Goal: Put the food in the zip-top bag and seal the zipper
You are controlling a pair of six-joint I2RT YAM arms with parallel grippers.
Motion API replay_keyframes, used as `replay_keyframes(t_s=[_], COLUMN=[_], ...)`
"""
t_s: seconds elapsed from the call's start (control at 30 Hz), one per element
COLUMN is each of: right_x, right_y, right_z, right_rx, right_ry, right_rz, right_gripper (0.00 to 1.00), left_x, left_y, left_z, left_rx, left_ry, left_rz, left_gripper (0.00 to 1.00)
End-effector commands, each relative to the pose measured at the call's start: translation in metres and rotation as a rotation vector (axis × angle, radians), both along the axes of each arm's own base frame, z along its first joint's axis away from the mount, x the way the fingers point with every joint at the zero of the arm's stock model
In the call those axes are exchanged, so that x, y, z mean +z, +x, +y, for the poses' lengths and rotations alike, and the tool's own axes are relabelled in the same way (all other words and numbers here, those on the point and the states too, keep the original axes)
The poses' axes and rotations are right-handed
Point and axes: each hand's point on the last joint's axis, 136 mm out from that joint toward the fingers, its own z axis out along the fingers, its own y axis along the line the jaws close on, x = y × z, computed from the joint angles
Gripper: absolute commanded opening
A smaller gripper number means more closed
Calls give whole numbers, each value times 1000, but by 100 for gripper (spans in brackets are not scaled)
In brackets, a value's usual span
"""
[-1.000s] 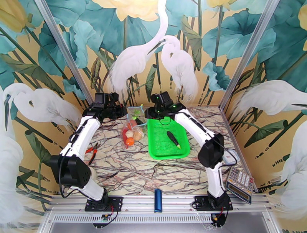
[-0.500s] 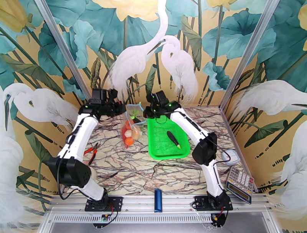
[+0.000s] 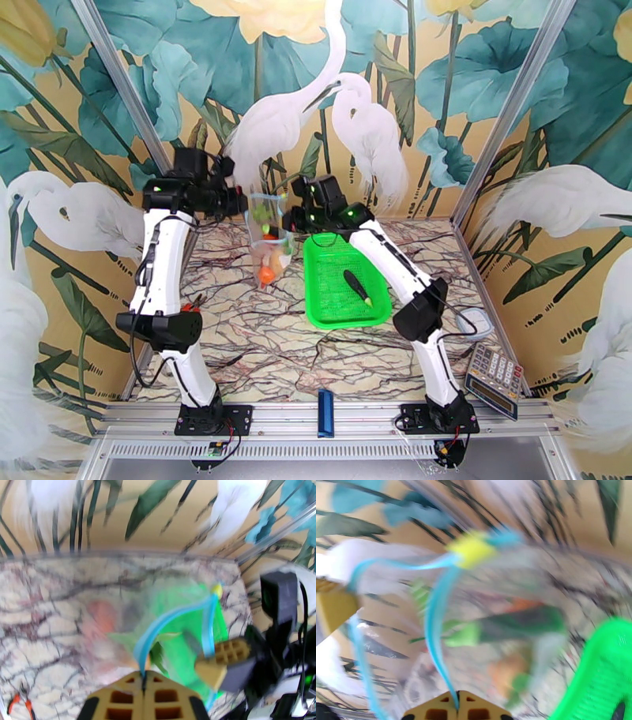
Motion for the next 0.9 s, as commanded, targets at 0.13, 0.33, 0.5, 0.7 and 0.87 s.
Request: replay_keyframes(t_s=[0.13,0.33,0.5,0.7,0.87], right_x=[-24,-8,3,-60,-116], right_y=[0,-7,-13,-26,-29], right_z=[-49,-57,-104,-178,-203], right_rx=[-70,-59,-135,-137,-92], right_ry=[-105,-109,-266,-652,-836], right_rz=[27,-36,-155,-92,-16], right_gripper=[8,43,61,60,62], left_x=[-48,-50,-49,-56,-58], left_y=[-10,-8,-4,-4,-7], left_z=[-48,-68,-76,-79,-77], left_rx=[-117,-150,-154,-150,-141], left_ry=[-108,-154,-193,-200,-200], left_rz=[104,102,76,82,75], left_gripper=[2,1,1,1,2])
